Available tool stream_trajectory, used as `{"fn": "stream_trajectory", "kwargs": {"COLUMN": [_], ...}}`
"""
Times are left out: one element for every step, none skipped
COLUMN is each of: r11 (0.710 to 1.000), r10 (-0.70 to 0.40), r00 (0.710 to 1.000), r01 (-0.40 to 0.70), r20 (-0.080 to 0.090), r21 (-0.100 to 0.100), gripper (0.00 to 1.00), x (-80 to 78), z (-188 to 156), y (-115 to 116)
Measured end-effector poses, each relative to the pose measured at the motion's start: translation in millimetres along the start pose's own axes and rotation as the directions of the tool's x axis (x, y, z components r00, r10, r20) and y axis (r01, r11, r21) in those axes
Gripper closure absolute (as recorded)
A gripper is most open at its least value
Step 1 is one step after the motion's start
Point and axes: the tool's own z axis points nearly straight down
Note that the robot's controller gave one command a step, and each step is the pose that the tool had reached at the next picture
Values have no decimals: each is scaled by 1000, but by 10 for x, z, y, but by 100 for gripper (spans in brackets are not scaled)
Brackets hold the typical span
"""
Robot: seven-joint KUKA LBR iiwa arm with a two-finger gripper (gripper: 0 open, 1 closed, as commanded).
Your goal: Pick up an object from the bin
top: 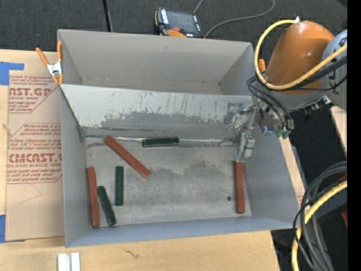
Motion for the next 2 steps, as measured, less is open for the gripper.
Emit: {"fn": "stream_trajectory", "kwargs": {"r11": [966, 729], "r10": [-258, -684], "r00": [966, 729], "r01": [258, 684], "r20": [-6, 7], "r21": [-3, -15], "gripper": [0, 0], "x": [461, 410], "z": [849, 1395], "y": [-477, -565]}}
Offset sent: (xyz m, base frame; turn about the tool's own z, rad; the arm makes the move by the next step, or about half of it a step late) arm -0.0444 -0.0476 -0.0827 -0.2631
